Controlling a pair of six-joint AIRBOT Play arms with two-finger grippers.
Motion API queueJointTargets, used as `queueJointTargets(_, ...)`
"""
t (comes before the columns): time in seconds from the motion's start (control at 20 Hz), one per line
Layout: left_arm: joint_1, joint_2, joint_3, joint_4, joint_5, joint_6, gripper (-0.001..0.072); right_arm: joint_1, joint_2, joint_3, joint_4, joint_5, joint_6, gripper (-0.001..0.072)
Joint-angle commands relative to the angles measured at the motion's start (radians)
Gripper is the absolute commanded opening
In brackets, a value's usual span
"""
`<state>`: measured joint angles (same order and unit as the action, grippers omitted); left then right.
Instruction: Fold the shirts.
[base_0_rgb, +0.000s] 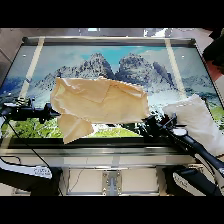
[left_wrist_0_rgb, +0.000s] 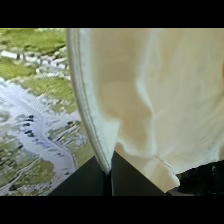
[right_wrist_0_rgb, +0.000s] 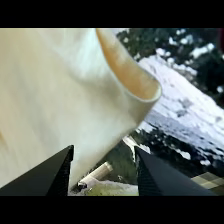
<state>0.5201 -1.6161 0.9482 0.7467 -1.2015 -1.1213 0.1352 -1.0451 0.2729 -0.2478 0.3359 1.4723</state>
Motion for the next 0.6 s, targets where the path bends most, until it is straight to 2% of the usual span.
queueJointTargets(0.0, 0.001, 0.0, 0.001, 0.0, 0.0, 0.005, 0.0014, 0.022, -0.076, 0.067, 0.009, -0.06, 0.0, 0.0434)
queueJointTargets(0.1, 0.001, 0.0, 0.001, 0.0, 0.0, 0.005, 0.0015, 0.023, -0.106, 0.097, 0.011, -0.059, 0.003, 0.0306)
queueJointTargets(0.15, 0.001, 0.0, 0.001, -0.001, 0.0, 0.004, 0.0015, 0.023, -0.109, 0.107, 0.01, -0.057, 0.003, 0.0198)
queueJointTargets(0.2, 0.001, 0.002, 0.001, -0.01, -0.003, 0.003, 0.0014, 0.022, -0.107, 0.119, 0.008, -0.046, 0.002, 0.0024)
queueJointTargets(0.25, 0.001, 0.009, 0.001, -0.056, -0.017, 0.004, 0.0014, 0.023, -0.101, 0.135, 0.005, -0.032, -0.012, 0.0009)
queueJointTargets(0.3, 0.005, 0.029, 0.001, -0.141, -0.031, 0.011, 0.0014, 0.022, -0.085, 0.161, 0.004, -0.006, -0.082, 0.0008)
queueJointTargets(0.4, 0.019, 0.114, 0.001, -0.342, -0.045, 0.085, 0.0013, 0.022, -0.014, 0.233, -0.001, 0.043, -0.27, 0.0007)
queueJointTargets(0.45, 0.031, 0.174, 0.001, -0.43, -0.045, 0.12, 0.0013, 0.022, 0.041, 0.28, -0.018, 0.072, -0.332, 0.0008)
queueJointTargets(0.55, 0.077, 0.335, 0.001, -0.604, -0.045, 0.163, 0.0013, 0.021, 0.172, 0.386, -0.129, 0.114, -0.354, 0.0008)
